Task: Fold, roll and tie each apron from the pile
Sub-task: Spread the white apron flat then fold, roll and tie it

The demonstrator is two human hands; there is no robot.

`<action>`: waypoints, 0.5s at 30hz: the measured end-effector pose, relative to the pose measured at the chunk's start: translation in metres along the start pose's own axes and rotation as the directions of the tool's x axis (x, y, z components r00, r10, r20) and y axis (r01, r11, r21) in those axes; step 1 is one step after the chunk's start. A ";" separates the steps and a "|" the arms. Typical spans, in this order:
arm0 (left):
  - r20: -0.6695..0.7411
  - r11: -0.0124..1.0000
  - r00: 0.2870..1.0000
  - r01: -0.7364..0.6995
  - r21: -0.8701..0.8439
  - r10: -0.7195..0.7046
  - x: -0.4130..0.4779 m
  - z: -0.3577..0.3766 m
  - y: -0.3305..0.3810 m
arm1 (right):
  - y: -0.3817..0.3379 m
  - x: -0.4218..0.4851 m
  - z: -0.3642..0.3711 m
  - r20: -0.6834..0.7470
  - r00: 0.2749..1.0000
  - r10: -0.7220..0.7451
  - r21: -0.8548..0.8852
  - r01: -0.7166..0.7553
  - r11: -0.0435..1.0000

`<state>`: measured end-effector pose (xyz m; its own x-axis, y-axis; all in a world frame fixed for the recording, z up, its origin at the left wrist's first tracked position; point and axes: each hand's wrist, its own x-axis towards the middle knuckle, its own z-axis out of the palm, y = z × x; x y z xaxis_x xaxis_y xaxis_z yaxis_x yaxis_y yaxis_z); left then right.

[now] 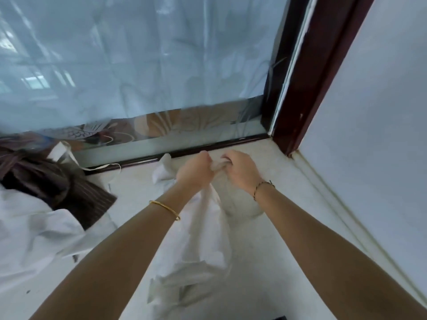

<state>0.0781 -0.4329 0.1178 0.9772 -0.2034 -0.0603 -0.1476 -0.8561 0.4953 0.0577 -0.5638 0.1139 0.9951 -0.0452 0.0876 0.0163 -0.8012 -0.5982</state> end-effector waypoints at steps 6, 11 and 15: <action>-0.062 0.942 0.995 0.096 0.321 -0.080 0.009 -0.034 0.018 | -0.011 0.025 -0.043 -0.265 0.963 -0.054 -0.166 0.009 0.986; -0.053 0.903 0.993 0.120 0.413 -0.108 0.025 -0.095 0.033 | -0.026 0.045 -0.093 -0.507 0.862 -0.005 -0.123 -0.067 0.990; -0.104 0.904 0.993 0.100 0.415 -0.062 0.037 -0.131 0.040 | -0.049 0.054 -0.123 -0.592 0.806 -0.014 -0.067 -0.032 0.997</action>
<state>0.1286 -0.4126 0.2493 0.9951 -0.0993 -0.0003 -0.0990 -0.9917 0.0821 0.0990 -0.6006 0.2459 0.7440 -0.3789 0.5504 -0.0224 -0.8374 -0.5462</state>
